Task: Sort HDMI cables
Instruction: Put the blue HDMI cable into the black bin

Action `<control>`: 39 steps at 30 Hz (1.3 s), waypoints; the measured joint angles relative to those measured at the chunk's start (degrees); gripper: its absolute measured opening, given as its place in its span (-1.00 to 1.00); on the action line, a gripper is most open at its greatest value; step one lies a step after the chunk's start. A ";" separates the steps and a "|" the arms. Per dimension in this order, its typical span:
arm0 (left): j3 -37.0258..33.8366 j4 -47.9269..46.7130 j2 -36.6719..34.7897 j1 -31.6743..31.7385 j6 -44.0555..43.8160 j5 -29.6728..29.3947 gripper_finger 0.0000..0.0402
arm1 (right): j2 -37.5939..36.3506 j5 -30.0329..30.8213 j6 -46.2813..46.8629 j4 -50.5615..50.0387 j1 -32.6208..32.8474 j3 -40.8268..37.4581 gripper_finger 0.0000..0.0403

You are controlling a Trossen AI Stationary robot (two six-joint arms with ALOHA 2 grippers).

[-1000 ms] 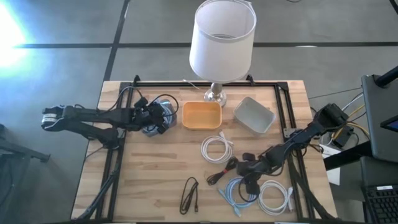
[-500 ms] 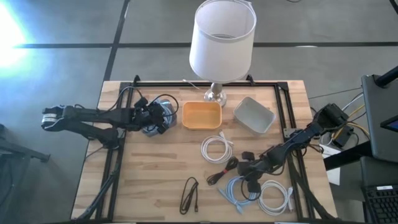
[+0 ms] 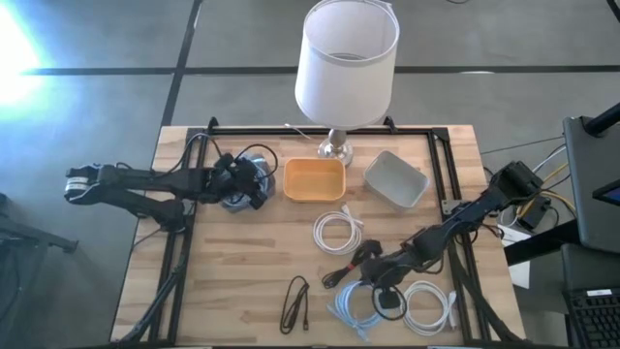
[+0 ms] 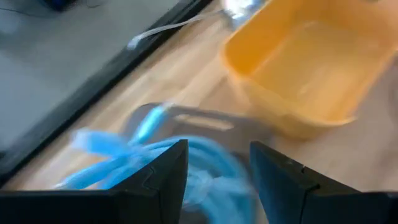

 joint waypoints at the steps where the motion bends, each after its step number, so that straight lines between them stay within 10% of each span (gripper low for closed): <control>1: 0.00 1.56 0.00 0.00 -0.43 2.45 -0.12 | 0.00 1.55 -1.42 -0.95 -0.02 1.12 -0.92; 12: 0.02 20.88 -0.01 -0.02 -10.30 37.31 -0.12 | -0.04 22.78 -18.68 -16.78 -0.02 13.73 -0.93; 27: 0.02 24.30 7.09 -3.44 -20.71 45.11 -0.12 | -0.09 41.47 -28.80 -33.89 -0.04 24.45 -0.92; 39: 0.02 33.92 16.88 -5.81 -22.98 55.27 -0.12 | -0.09 36.71 -20.99 -34.48 -0.04 24.66 -0.92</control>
